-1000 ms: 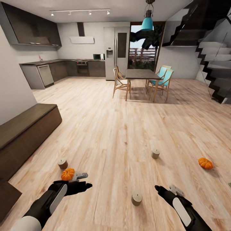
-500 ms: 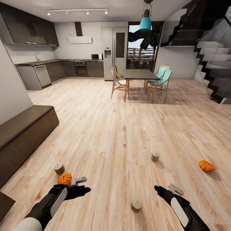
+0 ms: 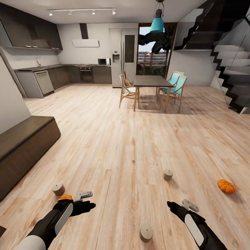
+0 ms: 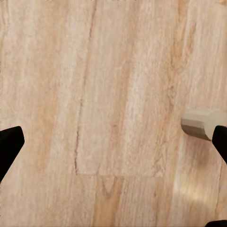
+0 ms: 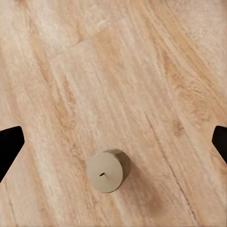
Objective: Place each of the two pumpkins and all three candles from the living room inside a cabinet in the living room (use any cabinet), then make sure every cabinet is closed, and position the cauldron so it is next to a table in the living room.
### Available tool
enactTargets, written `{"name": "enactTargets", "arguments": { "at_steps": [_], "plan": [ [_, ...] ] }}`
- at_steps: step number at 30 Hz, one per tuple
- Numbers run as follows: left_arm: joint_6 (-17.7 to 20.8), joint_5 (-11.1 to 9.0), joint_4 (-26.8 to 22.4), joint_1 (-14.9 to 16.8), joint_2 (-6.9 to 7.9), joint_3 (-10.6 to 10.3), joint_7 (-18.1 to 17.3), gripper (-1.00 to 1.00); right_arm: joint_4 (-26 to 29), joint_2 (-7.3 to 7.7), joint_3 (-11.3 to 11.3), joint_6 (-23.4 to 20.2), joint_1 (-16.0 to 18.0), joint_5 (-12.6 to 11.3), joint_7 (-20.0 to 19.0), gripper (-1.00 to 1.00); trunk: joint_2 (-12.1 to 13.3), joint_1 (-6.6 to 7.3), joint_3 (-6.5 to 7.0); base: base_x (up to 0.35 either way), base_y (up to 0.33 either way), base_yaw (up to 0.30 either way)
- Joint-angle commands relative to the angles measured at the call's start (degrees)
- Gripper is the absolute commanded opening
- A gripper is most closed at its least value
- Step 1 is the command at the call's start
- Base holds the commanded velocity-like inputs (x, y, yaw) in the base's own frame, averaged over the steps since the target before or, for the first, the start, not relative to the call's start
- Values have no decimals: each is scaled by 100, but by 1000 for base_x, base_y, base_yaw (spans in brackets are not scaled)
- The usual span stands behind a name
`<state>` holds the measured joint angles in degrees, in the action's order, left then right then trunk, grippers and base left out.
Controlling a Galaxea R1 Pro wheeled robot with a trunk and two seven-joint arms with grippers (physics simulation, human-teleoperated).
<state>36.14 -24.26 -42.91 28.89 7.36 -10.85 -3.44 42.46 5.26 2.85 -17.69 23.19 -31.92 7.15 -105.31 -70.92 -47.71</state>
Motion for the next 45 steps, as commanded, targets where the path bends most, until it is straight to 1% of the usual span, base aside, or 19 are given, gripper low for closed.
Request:
{"name": "enactTargets", "arguments": {
  "at_steps": [1, 5, 6, 8, 9, 10, 14, 15, 18, 21, 22, 28, 31, 32, 34, 35, 37, 42, 45],
  "plan": [
    [20, 9, -6, 3, 5, -18, -9, 100, -6, 1, -10, -31, 1, -60, 54, 100, -2, 0, -5, 31, -14, 0],
    [17, 14, -6, 3, 4, -30, -3, 100, -210, -25, -97, -77, 11, -38, 389, 100, -2, 0, -5, 18, -8, 0],
    [17, 17, -6, 3, 1, -37, -2, 100, -384, -95, -227, -94, 38, -8, 680, 100, -2, 0, -5, 8, -4, 0],
    [16, 27, -5, 3, -18, -41, -1, 100, -572, -208, -420, -107, 89, 14, 976, 100, -2, 0, -5, 6, -3, 0],
    [16, 32, -3, 3, -44, -44, 0, 100, -660, -282, -537, -113, 137, 22, 1117, 100, -2, 0, -5, 4, -2, 0],
    [16, 38, 2, 3, -126, -54, 3, 100, -821, -456, -789, -122, 275, 34, 1384, 100, -2, 0, -5, 3, -1, 0],
    [6, 36, 4, 3, -285, -71, 12, 100, -1234, -859, -1286, -154, 607, 48, 1957, 100, -2, 0, -5, 2, -1, 0],
    [-28, 36, 3, 3, -327, -70, 13, 100, -1436, -1019, -1463, -177, 755, 48, 2195, 100, -2, 0, -5, 0, 0, 0],
    [-114, 36, 19, 3, -373, -66, 16, 100, -1660, -1183, -1650, -199, 938, 46, 2446, 100, -2, 0, -5, 0, 0, 0],
    [-210, 36, 78, 3, -394, -62, 41, 100, -1742, -1228, -1711, -184, 1000, 39, 2529, 100, -2, 0, -5, 2, -2, 0],
    [-345, 36, 182, 3, -411, -60, 150, 100, -1783, -1250, -1740, -169, 1031, 28, 2572, 100, -2, 0, -5, 43, -47, 0],
    [-627, 47, 504, 3, -465, -58, 446, 100, -1813, -1263, -1752, -141, 1058, 21, 2610, 100, -2, 0, -5, 90, -115, 0],
    [-775, 52, 695, 3, -582, -61, 496, 100, -1802, -1252, -1738, -131, 1061, 23, 2624, 100, -2, 0, -5, 119, -135, 0],
    [-859, 55, 860, 5, -699, -79, 517, 100, -1791, -1221, -1731, -106, 1062, 23, 2637, 100, -2, 0, -5, 119, -134, 0],
    [-929, 58, 1021, 7, -817, -123, 531, 100, -1777, -1171, -1721, -39, 1061, 17, 2649, 100, -2, 0, -5, 111, -155, 0],
    [-990, 59, 1140, 11, -900, -197, 539, 100, -1764, -1135, -1714, 56, 1059, 11, 2654, 100, -2, 0, -5, 73, -201, 0],
    [-1031, 60, 1221, 14, -952, -290, 545, 100, -1726, -1112, -1709, 145, 1056, 8, 2656, 100, -2, 0, -5, 52, -183, 0],
    [-1114, 55, 1314, 18, -1018, -505, 551, 100, -1263, -1090, -1718, 219, 1034, -9, 2662, 100, -2, 0, -5, 25, -92, 0],
    [-1172, 54, 1340, 20, -1037, -580, 553, 100, -537, -1079, -1723, 77, 975, -23, 2666, 100, -2, 0, -5, 8, -29, 0]
  ]
}}
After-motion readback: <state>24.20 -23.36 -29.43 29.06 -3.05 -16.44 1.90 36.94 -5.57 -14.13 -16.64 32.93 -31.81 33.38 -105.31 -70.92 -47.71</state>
